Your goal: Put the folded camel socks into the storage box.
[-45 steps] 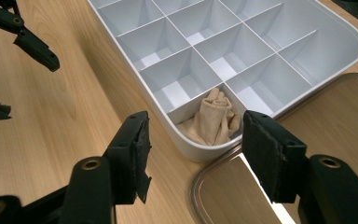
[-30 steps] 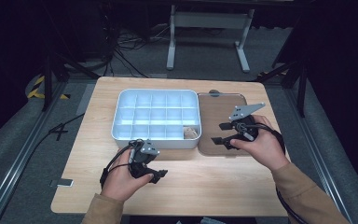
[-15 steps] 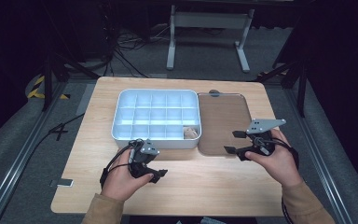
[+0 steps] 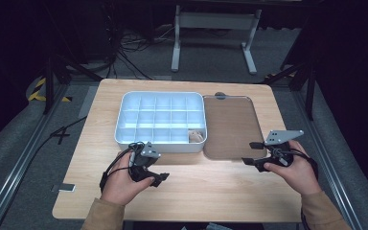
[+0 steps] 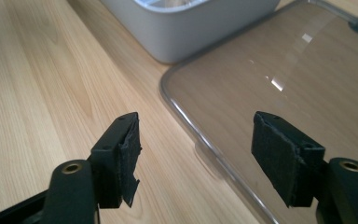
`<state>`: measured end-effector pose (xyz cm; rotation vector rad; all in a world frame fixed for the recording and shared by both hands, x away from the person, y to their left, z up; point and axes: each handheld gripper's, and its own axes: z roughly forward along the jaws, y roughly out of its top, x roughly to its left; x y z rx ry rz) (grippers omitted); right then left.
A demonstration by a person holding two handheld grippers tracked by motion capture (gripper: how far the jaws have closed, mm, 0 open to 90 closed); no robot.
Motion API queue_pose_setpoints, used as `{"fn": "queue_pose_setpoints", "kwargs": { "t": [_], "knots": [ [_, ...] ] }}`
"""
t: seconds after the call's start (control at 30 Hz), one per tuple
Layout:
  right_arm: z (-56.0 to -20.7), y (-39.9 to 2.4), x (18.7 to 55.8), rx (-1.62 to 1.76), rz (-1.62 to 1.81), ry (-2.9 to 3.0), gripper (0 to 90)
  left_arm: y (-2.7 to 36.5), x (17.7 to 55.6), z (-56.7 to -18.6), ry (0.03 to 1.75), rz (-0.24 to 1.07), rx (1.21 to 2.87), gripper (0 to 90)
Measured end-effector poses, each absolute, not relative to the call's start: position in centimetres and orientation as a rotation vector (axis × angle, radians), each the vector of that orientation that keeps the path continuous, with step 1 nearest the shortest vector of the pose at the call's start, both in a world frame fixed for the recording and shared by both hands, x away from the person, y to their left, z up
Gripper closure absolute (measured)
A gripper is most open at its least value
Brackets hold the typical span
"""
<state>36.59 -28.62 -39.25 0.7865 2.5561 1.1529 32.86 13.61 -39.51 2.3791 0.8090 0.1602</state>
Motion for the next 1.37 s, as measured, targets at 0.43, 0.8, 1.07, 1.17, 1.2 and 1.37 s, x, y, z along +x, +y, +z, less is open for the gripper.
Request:
{"fn": "queue_pose_setpoints", "kwargs": {
  "t": [0.43,0.8,1.07,1.17,1.2,1.37],
  "knots": [
    [-44.0,-29.5,36.4,0.813,1.099,2.595,33.5,13.9,33.5,-40.7,0.793,0.165,2.396,33.8],
    [-47.1,-28.7,35.9,0.755,1.171,2.631,33.7,14.1,33.9,-42.1,0.780,0.121,2.426,32.9],
    [-47.9,-27.5,35.4,0.684,1.171,2.662,32.9,13.9,34.1,-42.8,0.770,0.104,2.458,31.4],
    [-48.2,-27.3,35.2,0.665,1.169,2.668,32.5,13.8,34.1,-43.2,0.764,0.087,2.469,31.3],
    [-48.1,-27.3,35.2,0.666,1.173,2.667,32.5,13.8,34.2,-43.3,0.765,0.089,2.469,31.2],
    [-48.2,-27.3,35.2,0.662,1.183,2.648,32.4,13.9,34.2,-43.9,0.767,0.087,2.481,30.7]
  ]
}}
